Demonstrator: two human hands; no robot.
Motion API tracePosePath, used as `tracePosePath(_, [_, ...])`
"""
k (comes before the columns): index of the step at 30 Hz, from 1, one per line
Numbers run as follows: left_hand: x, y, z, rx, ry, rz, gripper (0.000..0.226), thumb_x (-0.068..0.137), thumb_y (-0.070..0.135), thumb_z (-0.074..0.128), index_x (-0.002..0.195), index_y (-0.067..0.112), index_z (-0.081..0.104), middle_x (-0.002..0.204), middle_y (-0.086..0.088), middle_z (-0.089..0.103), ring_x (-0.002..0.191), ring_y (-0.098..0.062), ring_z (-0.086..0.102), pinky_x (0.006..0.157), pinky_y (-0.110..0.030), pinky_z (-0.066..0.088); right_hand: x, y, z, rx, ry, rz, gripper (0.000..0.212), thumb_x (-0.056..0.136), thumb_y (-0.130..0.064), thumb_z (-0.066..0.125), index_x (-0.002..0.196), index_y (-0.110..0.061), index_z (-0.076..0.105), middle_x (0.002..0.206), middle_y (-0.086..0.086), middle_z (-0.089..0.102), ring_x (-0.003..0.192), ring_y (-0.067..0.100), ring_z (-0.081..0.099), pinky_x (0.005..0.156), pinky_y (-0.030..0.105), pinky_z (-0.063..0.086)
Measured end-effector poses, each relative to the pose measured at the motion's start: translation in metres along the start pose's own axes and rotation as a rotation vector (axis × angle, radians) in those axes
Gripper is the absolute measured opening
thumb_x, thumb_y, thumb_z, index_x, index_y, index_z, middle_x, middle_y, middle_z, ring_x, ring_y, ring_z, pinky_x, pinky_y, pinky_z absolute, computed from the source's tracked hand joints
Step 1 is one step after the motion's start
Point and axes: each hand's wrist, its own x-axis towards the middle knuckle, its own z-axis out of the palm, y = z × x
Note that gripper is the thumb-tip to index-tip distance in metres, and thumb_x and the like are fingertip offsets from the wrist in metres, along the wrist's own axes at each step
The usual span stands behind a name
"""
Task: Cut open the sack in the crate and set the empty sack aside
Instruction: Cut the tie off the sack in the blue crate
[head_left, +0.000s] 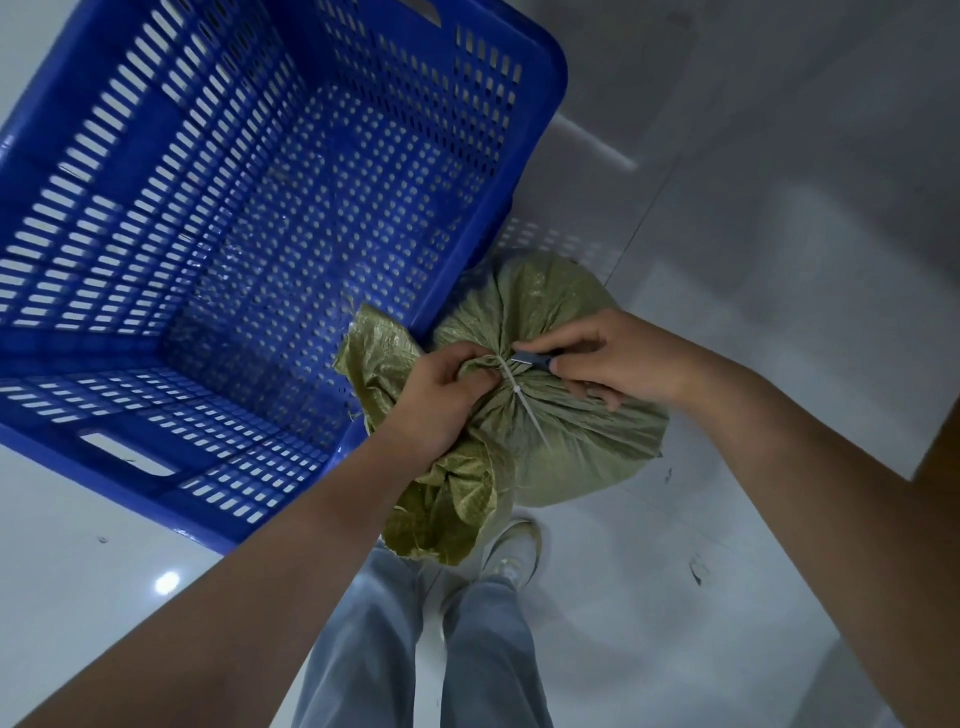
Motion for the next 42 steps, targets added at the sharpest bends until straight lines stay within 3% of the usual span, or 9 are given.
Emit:
tracePosePath(7, [0.003,0.002,-0.001,0.01,0.03,0.0,0.012,0.091,0.005,0.057,0.089,0.012,0.066,0.081,-0.007,0.066,0.078,-0.019,0.062,0.078,-0.032,0.053,0.001,0.003,0.001,0.011,-0.032,0.004,0.044,0.093,-0.012,0.052,0.125,-0.043,0.056,0.064,0.004,0.058,0.041,0.003,0.044,0.055,0.026,0.041])
tracePosePath(11, [0.003,0.002,-0.004,0.032,0.015,0.021,0.015,0.091,0.005,0.057,0.086,0.015,0.066,0.078,-0.003,0.065,0.073,-0.014,0.062,0.075,-0.027,0.052,0.003,0.003,0.006,0.05,-0.044,0.008,0.044,0.093,-0.013,0.053,0.129,-0.039,0.054,0.062,0.001,0.058,0.04,0.006,0.042,0.051,0.023,0.04])
tracePosePath(19, [0.003,0.0,-0.011,0.003,-0.113,0.014,0.014,0.091,0.004,0.056,0.092,0.013,0.067,0.085,-0.006,0.068,0.075,-0.01,0.066,0.074,-0.019,0.056,-0.001,0.005,0.005,0.128,-0.083,0.028,0.04,0.094,-0.014,0.051,0.128,-0.035,0.053,0.065,0.006,0.061,0.038,0.011,0.041,0.049,0.025,0.038])
tracePosePath(22, [0.003,0.001,-0.014,0.03,-0.164,0.016,0.017,0.092,0.001,0.054,0.105,0.004,0.064,0.089,-0.005,0.067,0.07,0.0,0.067,0.07,-0.012,0.054,0.0,0.007,0.006,0.173,-0.102,0.033,0.039,0.094,-0.014,0.05,0.127,-0.035,0.052,0.063,0.006,0.062,0.035,0.013,0.038,0.048,0.028,0.037])
tracePosePath(24, [0.003,0.003,-0.017,0.069,-0.209,0.026,0.023,0.092,0.0,0.053,0.113,0.002,0.061,0.096,-0.006,0.066,0.077,0.0,0.066,0.076,-0.012,0.054,-0.001,0.008,0.009,0.212,-0.112,0.031,0.039,0.095,-0.014,0.048,0.128,-0.036,0.05,0.057,0.002,0.063,0.035,0.014,0.035,0.047,0.029,0.037])
tracePosePath(29, [0.0,0.006,-0.017,-0.003,-0.26,-0.014,0.022,0.093,-0.004,0.048,0.11,0.007,0.056,0.095,-0.002,0.064,0.073,0.005,0.066,0.07,-0.007,0.052,0.001,0.009,0.01,0.241,-0.149,0.03,0.041,0.096,-0.012,0.045,0.131,-0.034,0.045,0.062,0.01,0.061,0.032,0.012,0.032,0.044,0.029,0.034])
tracePosePath(36, [0.001,0.0,-0.018,-0.213,-0.15,0.077,0.032,0.087,-0.015,0.051,0.094,0.016,0.045,0.08,-0.002,0.068,0.068,-0.012,0.067,0.064,-0.023,0.058,0.009,0.011,0.011,0.25,-0.145,-0.009,0.038,0.094,-0.013,0.047,0.125,-0.034,0.047,0.057,0.007,0.058,0.031,0.013,0.03,0.042,0.026,0.031])
tracePosePath(42, [0.002,-0.007,-0.016,-0.225,-0.097,0.086,0.023,0.086,-0.011,0.054,0.085,0.012,0.059,0.088,-0.003,0.062,0.078,-0.013,0.063,0.075,-0.022,0.054,0.015,0.009,0.01,0.205,-0.164,-0.015,0.036,0.094,-0.012,0.047,0.123,-0.033,0.045,0.056,0.007,0.059,0.029,0.012,0.032,0.042,0.027,0.032])
